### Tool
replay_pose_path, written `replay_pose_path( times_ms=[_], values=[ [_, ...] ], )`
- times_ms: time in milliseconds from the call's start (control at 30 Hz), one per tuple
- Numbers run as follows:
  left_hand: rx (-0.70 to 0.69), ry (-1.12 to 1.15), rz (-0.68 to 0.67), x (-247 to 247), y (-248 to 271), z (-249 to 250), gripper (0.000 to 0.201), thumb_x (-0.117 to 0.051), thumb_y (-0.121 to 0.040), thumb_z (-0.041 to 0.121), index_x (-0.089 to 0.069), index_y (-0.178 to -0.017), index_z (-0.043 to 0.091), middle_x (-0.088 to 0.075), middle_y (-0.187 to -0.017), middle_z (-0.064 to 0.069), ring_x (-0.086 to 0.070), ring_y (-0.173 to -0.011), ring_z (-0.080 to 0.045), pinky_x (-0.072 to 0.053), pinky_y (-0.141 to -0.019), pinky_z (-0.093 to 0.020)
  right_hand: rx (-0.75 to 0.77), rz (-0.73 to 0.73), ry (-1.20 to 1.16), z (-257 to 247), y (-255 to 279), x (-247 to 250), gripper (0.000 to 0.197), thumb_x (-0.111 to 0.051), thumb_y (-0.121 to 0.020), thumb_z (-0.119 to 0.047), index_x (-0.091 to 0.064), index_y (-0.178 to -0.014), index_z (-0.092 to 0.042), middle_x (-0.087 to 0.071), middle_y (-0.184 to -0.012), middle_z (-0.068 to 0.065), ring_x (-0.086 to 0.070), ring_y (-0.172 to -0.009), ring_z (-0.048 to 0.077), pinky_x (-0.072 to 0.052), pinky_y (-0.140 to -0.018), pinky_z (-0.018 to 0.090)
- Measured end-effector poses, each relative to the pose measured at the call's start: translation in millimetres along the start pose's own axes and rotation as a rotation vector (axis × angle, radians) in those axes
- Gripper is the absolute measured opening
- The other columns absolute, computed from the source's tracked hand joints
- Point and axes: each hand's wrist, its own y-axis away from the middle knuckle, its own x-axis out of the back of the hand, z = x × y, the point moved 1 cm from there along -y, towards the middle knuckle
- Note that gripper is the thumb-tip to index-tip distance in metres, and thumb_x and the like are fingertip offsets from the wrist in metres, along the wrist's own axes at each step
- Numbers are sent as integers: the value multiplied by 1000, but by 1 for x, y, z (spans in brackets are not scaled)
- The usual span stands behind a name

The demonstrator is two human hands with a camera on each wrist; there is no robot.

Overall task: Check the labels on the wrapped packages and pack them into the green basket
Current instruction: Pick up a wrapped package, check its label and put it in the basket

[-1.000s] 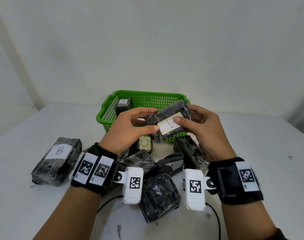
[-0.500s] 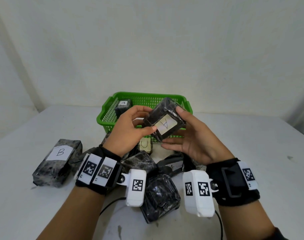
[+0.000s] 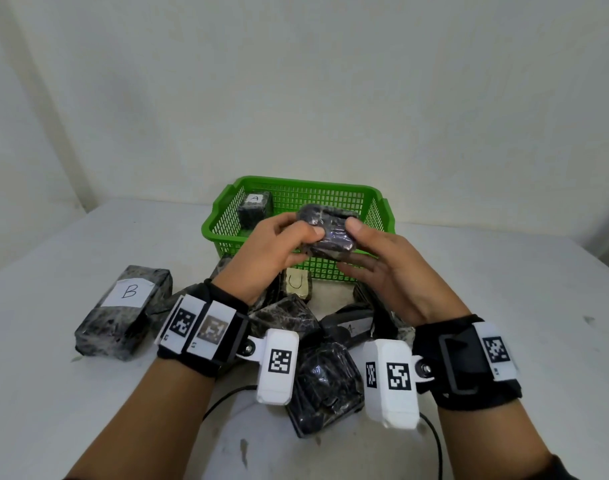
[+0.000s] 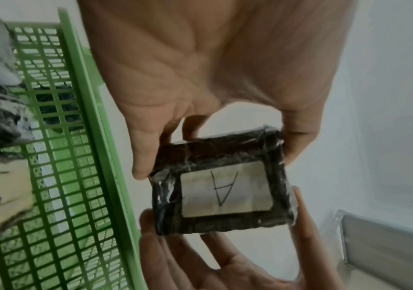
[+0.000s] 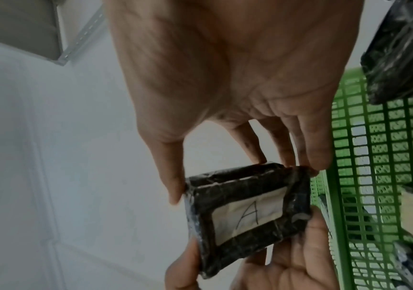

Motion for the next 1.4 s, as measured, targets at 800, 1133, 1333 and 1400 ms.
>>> replay_pose_path(
  times_ms=[800, 1133, 1333, 1400],
  values=[
    [7, 157, -66, 4, 2, 2, 76, -78, -61, 31, -57, -127, 1, -66, -125, -15, -69, -106, -19, -56, -93, -31, 71, 71, -27, 5, -10, 6, 96, -95, -54, -39, -63, -135, 0, -73, -128, 13, -73, -117, 21, -55, -105, 36],
    [-119, -20, -54, 7, -1, -2, 90, -89, -51, 26, -54, -133, 17, -63, -131, -3, -60, -125, -17, -50, -104, -38, -112, 66, -157, -6, 0, 4, 41, -72, -81, -41, -74, -109, -12, -79, -101, 9, -74, -88, 21, -63, -84, 36],
    [-32, 64, -95, 2, 1, -1, 112, -93, -49, 54, -46, -145, 18, -54, -144, -2, -58, -128, -18, -50, -104, -39, -70, 138, -109, 1, -4, 4, 24, -75, -88, -9, -73, -112, -8, -80, -103, 13, -76, -84, 23, -64, -77, 35],
    [-21, 86, -27, 0, 0, -1, 93, -88, -62, 47, -52, -140, 14, -59, -139, -5, -63, -122, -20, -49, -105, -43, 5, 139, -89, 0, -3, 4, 41, -79, -78, -5, -70, -116, -17, -81, -103, 13, -79, -86, 24, -65, -76, 35]
  ],
)
